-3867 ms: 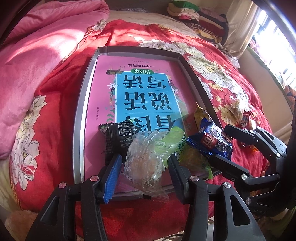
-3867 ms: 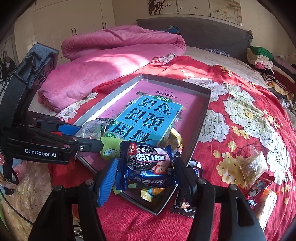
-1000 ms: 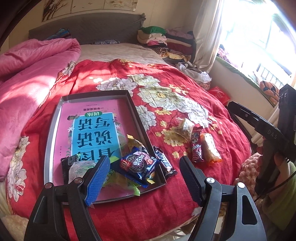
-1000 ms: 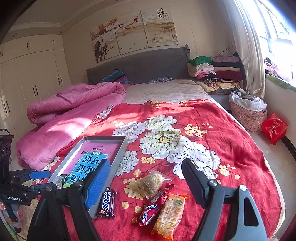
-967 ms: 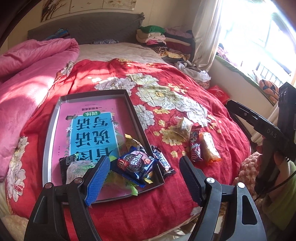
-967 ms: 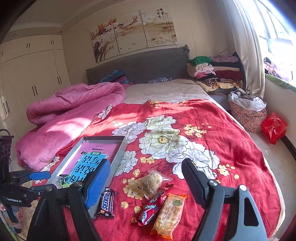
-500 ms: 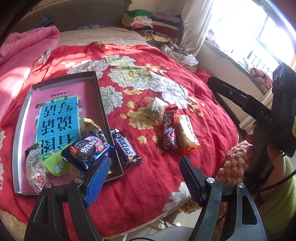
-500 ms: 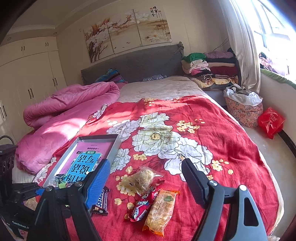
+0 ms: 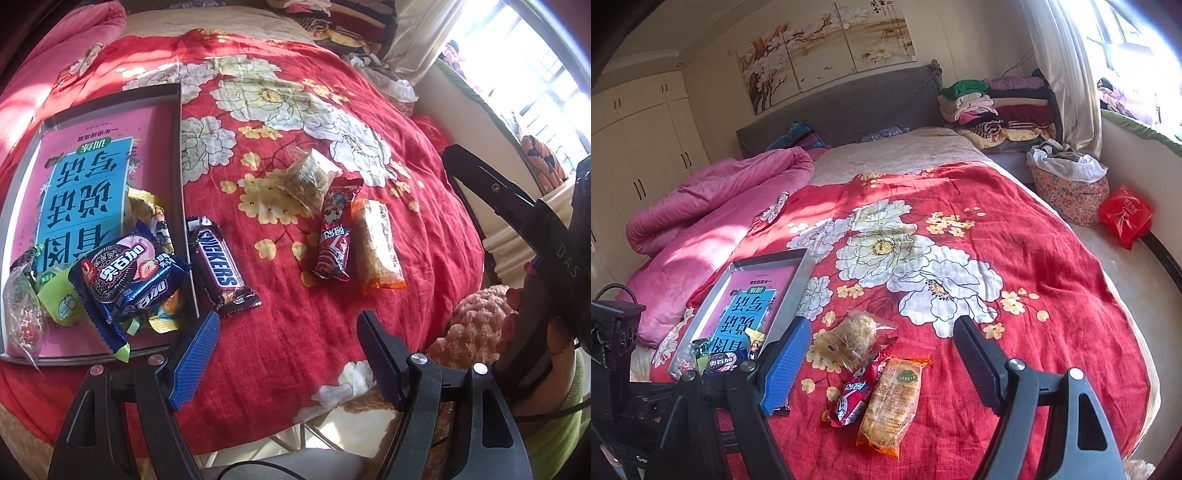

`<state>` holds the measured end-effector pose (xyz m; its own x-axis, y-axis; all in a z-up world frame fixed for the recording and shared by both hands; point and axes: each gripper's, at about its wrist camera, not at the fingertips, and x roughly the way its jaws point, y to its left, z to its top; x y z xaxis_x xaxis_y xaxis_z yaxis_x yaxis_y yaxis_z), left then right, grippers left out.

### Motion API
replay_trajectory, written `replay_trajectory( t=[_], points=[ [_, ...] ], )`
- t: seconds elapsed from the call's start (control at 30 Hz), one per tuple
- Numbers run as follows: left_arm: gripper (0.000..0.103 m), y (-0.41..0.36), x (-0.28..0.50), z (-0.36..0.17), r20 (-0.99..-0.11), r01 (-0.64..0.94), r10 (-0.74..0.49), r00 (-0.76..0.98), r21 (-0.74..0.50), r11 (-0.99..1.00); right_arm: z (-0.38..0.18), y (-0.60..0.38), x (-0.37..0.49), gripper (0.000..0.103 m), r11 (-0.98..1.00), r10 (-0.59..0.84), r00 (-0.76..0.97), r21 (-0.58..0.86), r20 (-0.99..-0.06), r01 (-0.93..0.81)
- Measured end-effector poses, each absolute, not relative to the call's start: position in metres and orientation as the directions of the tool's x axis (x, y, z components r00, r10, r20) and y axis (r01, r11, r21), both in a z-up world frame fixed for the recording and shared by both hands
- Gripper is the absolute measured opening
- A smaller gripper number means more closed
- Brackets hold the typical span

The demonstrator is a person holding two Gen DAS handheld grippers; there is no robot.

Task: Organize snacks
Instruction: 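Move both open grippers back to the snacks lying beside the tray, then grasp the Snickers bar with the left gripper while the right grasps the orange-wrapped bread roll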

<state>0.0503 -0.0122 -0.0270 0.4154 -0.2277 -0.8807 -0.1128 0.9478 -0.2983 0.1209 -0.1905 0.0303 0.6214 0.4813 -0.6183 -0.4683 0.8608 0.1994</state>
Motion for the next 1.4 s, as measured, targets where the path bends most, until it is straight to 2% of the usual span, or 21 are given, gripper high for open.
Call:
replay_trajectory(
  t=[0.13, 0.3, 0.5, 0.7, 0.97, 1.07, 1.2, 1.4],
  points=[
    [0.078, -0.016, 0.058, -0.032, -0.897, -0.132, -0.214, 0.387, -0.284, 0.950, 0.029, -0.190, 0.122, 0.079, 0.858, 0.485, 0.616, 0.202, -0.621, -0.472],
    [0.076, -0.020, 0.069, -0.041, -0.933, -0.186, -0.129, 0.335, -0.200, 0.962, 0.028, -0.194, 0.124, 0.079, 0.862, 0.482, 0.614, 0.213, -0.625, -0.460],
    [0.066, -0.021, 0.083, -0.055, -0.958, -0.274, -0.044, 0.285, -0.125, 0.954, 0.028, -0.198, 0.126, 0.079, 0.863, 0.485, 0.615, 0.225, -0.621, -0.453],
    [0.066, -0.025, 0.094, -0.058, -0.957, -0.334, 0.049, 0.286, -0.052, 0.941, 0.027, -0.201, 0.127, 0.079, 0.862, 0.489, 0.615, 0.236, -0.619, -0.449],
    [0.066, -0.042, 0.108, -0.076, -0.966, -0.416, 0.162, 0.199, 0.066, 0.907, 0.025, -0.207, 0.131, 0.079, 0.861, 0.496, 0.612, 0.259, -0.616, -0.438],
    [0.070, -0.046, 0.111, -0.085, -0.960, -0.437, 0.215, 0.181, 0.117, 0.892, 0.024, -0.210, 0.133, 0.079, 0.858, 0.504, 0.609, 0.276, -0.613, -0.432],
    [0.071, -0.043, 0.112, -0.090, -0.965, -0.485, 0.204, 0.167, 0.100, 0.869, 0.023, -0.214, 0.135, 0.079, 0.854, 0.515, 0.604, 0.302, -0.608, -0.425],
    [0.070, -0.042, 0.121, -0.091, -0.955, -0.472, 0.201, 0.217, 0.077, 0.878, 0.020, -0.213, 0.137, 0.079, 0.851, 0.519, 0.593, 0.309, -0.615, -0.425]
  ],
)
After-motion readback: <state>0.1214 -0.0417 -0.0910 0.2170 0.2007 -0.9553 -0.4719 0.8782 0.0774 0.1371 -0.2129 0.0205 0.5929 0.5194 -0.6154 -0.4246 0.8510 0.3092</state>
